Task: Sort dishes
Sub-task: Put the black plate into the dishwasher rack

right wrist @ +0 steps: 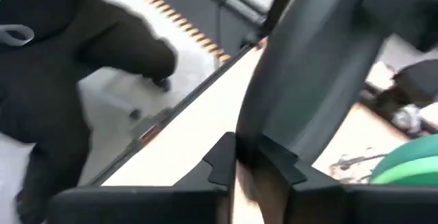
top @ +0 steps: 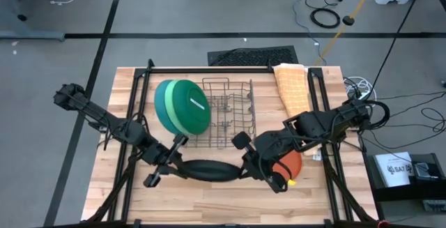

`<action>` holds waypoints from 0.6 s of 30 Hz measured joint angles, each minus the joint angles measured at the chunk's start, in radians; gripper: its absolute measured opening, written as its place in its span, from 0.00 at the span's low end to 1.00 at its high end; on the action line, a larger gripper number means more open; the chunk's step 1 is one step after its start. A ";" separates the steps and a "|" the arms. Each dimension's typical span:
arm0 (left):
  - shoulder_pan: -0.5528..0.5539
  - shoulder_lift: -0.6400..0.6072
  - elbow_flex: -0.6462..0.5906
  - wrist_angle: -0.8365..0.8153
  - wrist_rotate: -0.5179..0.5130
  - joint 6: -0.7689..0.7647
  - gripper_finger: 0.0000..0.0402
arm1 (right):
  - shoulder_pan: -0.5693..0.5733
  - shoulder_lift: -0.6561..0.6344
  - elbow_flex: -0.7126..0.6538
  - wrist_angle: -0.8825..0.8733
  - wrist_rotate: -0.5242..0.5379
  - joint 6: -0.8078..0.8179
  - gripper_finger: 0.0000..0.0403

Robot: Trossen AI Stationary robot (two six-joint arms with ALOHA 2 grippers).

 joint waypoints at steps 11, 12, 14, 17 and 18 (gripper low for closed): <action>0.028 0.001 0.001 -0.016 -0.143 -0.027 0.08 | 0.114 -0.094 0.000 -0.127 0.413 0.140 0.46; 0.037 0.001 0.000 -0.025 -0.193 -0.048 0.08 | 0.132 -0.112 0.000 -0.153 0.445 0.164 0.48; 0.061 0.003 -0.002 -0.024 -0.288 -0.105 0.08 | 0.174 -0.143 0.002 -0.211 0.536 0.222 0.50; 0.095 0.016 -0.002 -0.001 -0.420 -0.222 0.07 | 0.225 -0.174 0.002 -0.266 0.675 0.290 0.50; 0.109 0.021 -0.002 0.009 -0.432 -0.264 0.07 | 0.240 -0.178 0.002 -0.277 0.722 0.303 0.50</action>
